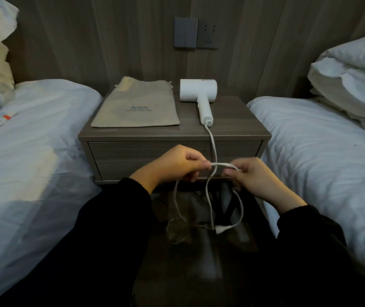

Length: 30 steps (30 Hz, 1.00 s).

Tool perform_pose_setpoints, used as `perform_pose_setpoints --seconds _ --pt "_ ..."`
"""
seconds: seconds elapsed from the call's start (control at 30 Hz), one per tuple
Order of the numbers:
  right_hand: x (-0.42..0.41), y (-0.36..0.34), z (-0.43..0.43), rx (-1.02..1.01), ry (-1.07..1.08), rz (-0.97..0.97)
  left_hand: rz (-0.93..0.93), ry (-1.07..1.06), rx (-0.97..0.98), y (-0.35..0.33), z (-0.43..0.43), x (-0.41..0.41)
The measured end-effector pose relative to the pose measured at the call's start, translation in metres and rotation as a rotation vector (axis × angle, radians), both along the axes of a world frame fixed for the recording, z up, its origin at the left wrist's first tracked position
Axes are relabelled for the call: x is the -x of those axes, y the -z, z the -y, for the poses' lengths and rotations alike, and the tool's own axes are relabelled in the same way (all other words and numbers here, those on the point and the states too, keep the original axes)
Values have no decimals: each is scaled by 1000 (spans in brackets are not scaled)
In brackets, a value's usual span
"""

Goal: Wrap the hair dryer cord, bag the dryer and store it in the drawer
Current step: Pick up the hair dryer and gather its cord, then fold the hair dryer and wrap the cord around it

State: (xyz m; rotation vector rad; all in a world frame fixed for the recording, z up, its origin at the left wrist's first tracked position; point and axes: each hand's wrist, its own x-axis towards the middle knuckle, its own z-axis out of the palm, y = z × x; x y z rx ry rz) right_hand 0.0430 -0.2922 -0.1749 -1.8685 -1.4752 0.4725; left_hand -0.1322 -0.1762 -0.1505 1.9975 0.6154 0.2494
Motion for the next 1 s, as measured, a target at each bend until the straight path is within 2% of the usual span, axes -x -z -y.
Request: perform_pose_setpoints --seconds 0.07,0.17,0.2,0.27,0.33,0.4,0.53,0.77,1.0 --pt "-16 4 1 18 126 46 -48 -111 -172 5 -15 2" --pt "-32 9 -4 151 161 111 -115 -302 -531 13 -35 6" --pt "-33 10 -8 140 164 111 -108 -336 -661 13 -39 7" --pt "-31 4 -24 9 220 98 -91 -361 -931 14 -48 5" --pt "-26 -11 -47 -108 313 100 -108 -388 -1092 13 -55 1" --pt "-24 -29 -74 -148 386 84 -198 -453 -1105 12 -63 -4" --pt "-25 -51 -127 -64 420 -67 -435 -568 -929 19 -83 -7" --pt "-22 -57 -184 71 456 -272 -461 -559 -873 30 -89 -10" --pt "-15 -60 -189 198 443 -217 -447 -553 -853 29 -90 -10"
